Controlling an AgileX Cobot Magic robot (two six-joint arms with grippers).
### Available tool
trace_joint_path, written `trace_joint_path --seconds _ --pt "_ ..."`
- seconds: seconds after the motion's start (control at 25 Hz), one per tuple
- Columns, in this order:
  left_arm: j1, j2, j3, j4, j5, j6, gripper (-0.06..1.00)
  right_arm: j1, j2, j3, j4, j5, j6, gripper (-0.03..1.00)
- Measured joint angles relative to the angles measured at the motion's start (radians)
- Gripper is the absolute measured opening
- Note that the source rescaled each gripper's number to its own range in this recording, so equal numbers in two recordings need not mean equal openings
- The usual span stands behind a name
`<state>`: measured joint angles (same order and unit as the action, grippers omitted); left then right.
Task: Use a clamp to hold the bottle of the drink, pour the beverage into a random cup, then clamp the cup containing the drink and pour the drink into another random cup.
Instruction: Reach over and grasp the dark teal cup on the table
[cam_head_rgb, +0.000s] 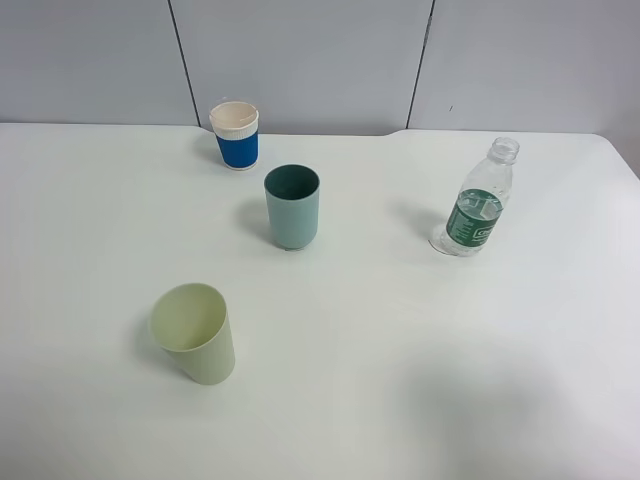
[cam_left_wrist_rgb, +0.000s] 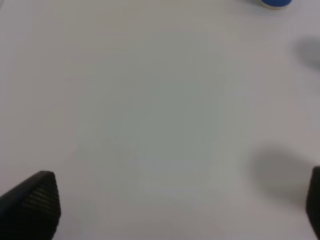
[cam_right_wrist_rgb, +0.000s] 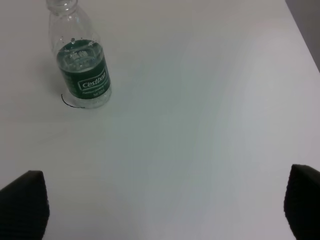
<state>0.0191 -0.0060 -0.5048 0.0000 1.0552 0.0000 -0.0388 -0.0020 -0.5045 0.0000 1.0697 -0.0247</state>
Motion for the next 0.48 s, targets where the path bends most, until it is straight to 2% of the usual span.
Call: trace_joint_path --seconds 0.48 --pt "0.0 0.0 0.0 0.0 0.0 0.0 1.0 0.0 0.0 0.0 0.0 0.0 0.0 0.94"
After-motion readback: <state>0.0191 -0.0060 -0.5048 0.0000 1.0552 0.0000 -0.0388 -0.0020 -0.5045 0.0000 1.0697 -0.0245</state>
